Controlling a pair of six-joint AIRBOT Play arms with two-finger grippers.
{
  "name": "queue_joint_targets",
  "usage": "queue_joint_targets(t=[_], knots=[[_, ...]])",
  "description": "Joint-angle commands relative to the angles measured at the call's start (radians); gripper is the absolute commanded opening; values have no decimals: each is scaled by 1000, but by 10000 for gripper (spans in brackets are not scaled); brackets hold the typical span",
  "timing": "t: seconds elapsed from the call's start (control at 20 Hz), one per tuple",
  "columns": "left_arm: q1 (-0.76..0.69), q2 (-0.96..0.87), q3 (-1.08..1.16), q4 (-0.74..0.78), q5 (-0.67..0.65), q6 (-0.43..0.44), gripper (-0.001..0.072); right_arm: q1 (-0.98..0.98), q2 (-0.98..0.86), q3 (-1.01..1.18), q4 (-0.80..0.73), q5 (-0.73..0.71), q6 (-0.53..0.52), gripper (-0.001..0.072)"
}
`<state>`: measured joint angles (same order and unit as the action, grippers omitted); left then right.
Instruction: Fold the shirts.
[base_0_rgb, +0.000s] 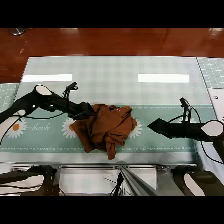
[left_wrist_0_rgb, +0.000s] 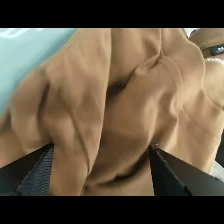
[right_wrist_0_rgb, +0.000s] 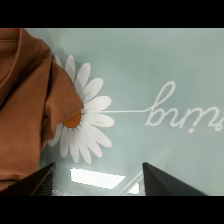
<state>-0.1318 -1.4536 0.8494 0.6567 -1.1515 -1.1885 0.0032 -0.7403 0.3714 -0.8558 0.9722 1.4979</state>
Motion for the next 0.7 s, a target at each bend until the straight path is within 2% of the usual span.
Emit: queue_joint_targets(t=[0.0,0.05,0.15,0.2,0.5,0.65], knots=[[-25,-79,51,-6,-10,-10,700,47,2,-9,12,-27,32,617],[-24,-89,66,-6,-8,-10,677,62,1,-9,13,-28,40,618],[-24,-102,93,-3,-14,16,27,97,1,-9,12,-29,49,618],[-24,-103,106,-2,-17,39,20,118,1,-9,8,-32,51,618],[-24,-105,135,1,-20,41,20,217,-62,-9,48,-138,86,617],[-24,-105,135,1,-20,40,19,259,-195,-9,224,-219,-48,618]])
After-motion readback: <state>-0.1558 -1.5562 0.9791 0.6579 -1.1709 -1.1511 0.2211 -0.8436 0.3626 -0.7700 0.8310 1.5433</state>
